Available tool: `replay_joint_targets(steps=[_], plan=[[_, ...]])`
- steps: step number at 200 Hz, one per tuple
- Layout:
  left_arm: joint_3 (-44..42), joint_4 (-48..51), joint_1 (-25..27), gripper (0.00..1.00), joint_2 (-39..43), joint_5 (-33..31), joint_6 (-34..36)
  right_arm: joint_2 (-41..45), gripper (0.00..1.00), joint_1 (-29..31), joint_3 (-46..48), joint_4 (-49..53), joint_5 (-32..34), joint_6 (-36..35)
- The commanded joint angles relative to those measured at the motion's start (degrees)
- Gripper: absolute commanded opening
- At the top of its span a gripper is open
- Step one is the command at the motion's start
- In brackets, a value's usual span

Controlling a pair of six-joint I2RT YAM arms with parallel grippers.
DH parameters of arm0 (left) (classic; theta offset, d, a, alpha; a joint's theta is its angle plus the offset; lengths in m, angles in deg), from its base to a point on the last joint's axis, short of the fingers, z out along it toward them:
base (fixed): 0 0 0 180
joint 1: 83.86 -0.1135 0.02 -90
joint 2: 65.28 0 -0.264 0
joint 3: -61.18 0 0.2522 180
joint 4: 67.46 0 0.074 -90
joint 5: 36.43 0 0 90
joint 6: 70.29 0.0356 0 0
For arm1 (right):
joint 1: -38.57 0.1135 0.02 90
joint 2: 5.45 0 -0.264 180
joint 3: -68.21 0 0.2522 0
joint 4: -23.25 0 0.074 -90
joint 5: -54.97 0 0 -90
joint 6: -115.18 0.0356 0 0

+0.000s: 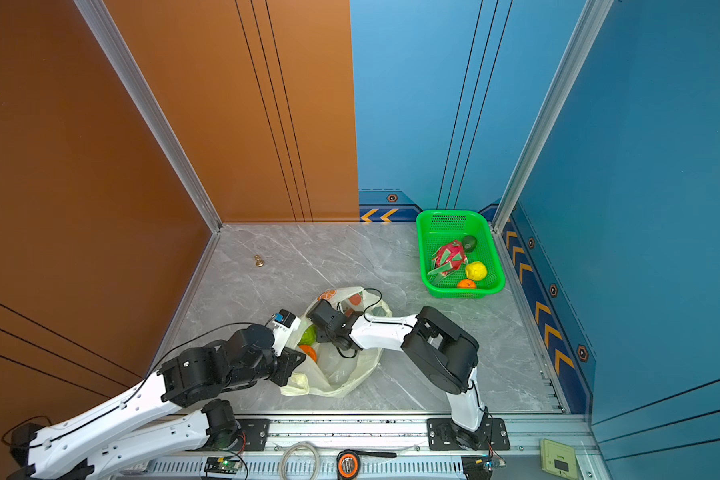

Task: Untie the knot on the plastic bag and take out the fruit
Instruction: 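Lower the right gripper onto the dark avocado in the bag and close it, then lift the dark avocado out of the bag toward the green basket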

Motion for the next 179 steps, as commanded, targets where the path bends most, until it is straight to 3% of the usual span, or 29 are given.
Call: replay_joint_targets(steps=[1, 67, 179], plan=[[0.3, -0.5, -0.9, 0.00, 0.1, 1.1, 1.1, -0.3, 0.46, -0.3, -1.0, 2.7, 1.4, -0.7], [0.2, -1.3, -1.5, 0.00, -0.3, 1.0, 1.5, 7.3, 0.40, 0.0, 0.8, 5.5, -1.4, -1.9], [0.7, -3.2, -3.1, 0.00, -1.4, 0.3, 3.1, 26.8, 0.40, 4.2, 1.2, 21.2, -5.9, -3.1]])
